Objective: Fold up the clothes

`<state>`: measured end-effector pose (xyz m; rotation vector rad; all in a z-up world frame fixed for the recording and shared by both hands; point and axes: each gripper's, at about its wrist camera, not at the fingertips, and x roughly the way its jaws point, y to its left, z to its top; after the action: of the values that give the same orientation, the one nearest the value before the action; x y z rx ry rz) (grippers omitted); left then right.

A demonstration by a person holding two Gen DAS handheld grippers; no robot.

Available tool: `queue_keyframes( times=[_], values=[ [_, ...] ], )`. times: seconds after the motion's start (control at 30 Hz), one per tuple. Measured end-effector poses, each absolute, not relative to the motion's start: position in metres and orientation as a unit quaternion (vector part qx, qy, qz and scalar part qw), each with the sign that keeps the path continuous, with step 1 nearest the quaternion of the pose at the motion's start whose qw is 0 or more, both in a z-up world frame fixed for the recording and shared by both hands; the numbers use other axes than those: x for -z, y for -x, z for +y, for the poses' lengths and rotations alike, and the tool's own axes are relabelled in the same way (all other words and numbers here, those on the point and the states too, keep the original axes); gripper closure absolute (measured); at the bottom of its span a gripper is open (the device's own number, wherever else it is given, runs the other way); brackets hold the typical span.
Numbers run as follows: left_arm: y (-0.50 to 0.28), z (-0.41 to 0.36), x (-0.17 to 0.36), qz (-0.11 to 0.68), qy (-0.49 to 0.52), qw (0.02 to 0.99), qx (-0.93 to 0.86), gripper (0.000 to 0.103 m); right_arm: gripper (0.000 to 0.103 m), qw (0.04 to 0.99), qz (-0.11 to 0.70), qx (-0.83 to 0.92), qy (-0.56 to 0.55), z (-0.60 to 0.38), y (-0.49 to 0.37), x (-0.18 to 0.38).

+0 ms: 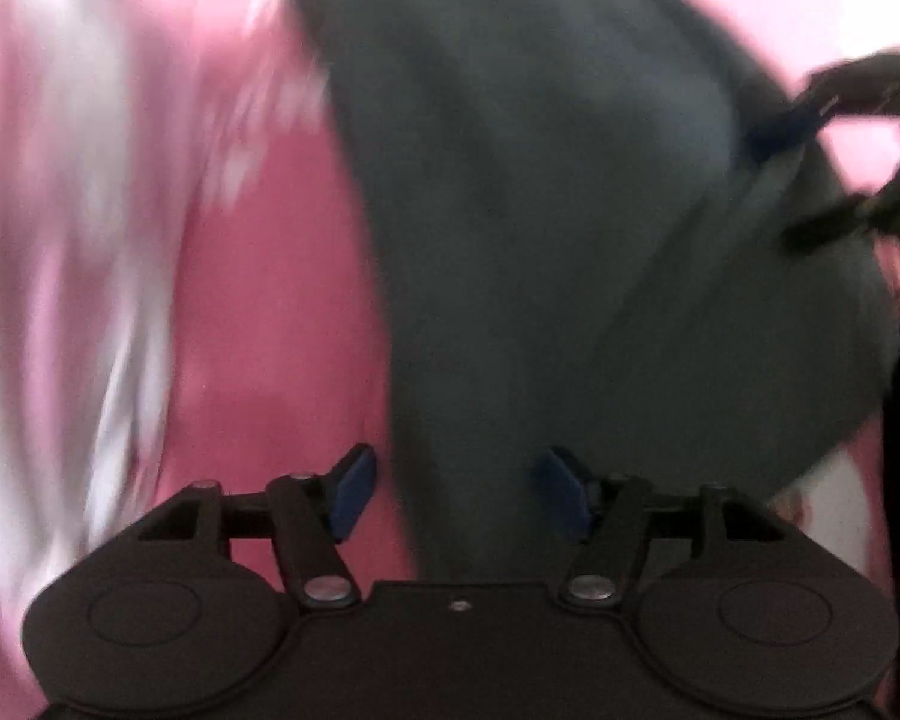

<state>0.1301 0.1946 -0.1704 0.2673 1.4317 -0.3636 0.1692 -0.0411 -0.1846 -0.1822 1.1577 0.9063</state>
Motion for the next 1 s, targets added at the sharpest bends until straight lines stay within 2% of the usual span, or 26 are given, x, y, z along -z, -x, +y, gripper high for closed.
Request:
queue_keyframes(
  times=[0.07, 0.13, 0.23, 0.3, 0.37, 0.4, 0.43, 0.53, 0.63, 0.73, 0.83, 0.93, 1.0],
  values=[
    [-0.15, 0.193, 0.142, 0.632, -0.102, 0.749, 0.172, 0.051, 0.026, 0.722, 0.55, -0.413, 0.068, -0.045, -0.188, 0.164],
    [-0.183, 0.182, 0.116, 0.588, -0.086, 0.785, 0.176, 0.05, 0.026, 0.73, 0.537, -0.416, 0.073, -0.04, -0.224, 0.145],
    [-0.263, 0.155, 0.108, 0.488, -0.064, 0.852, 0.179, 0.049, 0.026, 0.79, 0.47, -0.389, 0.065, -0.024, -0.293, 0.133],
    [-0.306, 0.141, 0.116, 0.439, -0.063, 0.88, 0.17, 0.05, 0.026, 0.818, 0.439, -0.37, 0.021, -0.017, -0.342, 0.14],
    [-0.351, 0.123, 0.134, 0.386, -0.092, 0.904, 0.162, 0.051, 0.04, 0.84, 0.423, -0.34, -0.014, -0.014, -0.392, 0.158],
    [-0.37, 0.115, 0.146, 0.375, -0.105, 0.907, 0.161, 0.051, 0.039, 0.849, 0.426, -0.313, -0.022, -0.016, -0.412, 0.172],
    [-0.386, 0.112, 0.159, 0.377, -0.104, 0.906, 0.162, 0.051, 0.041, 0.851, 0.428, -0.302, -0.039, -0.023, -0.424, 0.183],
    [-0.419, 0.137, 0.196, 0.45, -0.017, 0.876, 0.171, 0.05, 0.044, 0.842, 0.423, -0.321, -0.096, -0.049, -0.438, 0.2],
    [-0.395, 0.152, 0.191, 0.455, -0.052, 0.875, 0.157, 0.048, 0.045, 0.834, 0.426, -0.334, -0.105, -0.07, -0.437, 0.196],
    [-0.373, 0.155, 0.165, 0.491, -0.084, 0.858, 0.127, 0.047, 0.037, 0.844, 0.444, -0.3, -0.032, -0.09, -0.431, 0.184],
    [-0.367, 0.133, 0.141, 0.468, -0.117, 0.867, 0.124, 0.047, 0.037, 0.853, 0.457, -0.254, 0.014, -0.093, -0.421, 0.162],
    [-0.371, 0.109, 0.124, 0.435, -0.14, 0.875, 0.159, 0.04, 0.034, 0.856, 0.431, -0.285, 0.012, -0.085, -0.401, 0.142],
    [-0.387, 0.089, 0.127, 0.431, -0.154, 0.865, 0.208, 0.039, 0.031, 0.848, 0.429, -0.31, 0.014, -0.076, -0.397, 0.141]
  ],
)
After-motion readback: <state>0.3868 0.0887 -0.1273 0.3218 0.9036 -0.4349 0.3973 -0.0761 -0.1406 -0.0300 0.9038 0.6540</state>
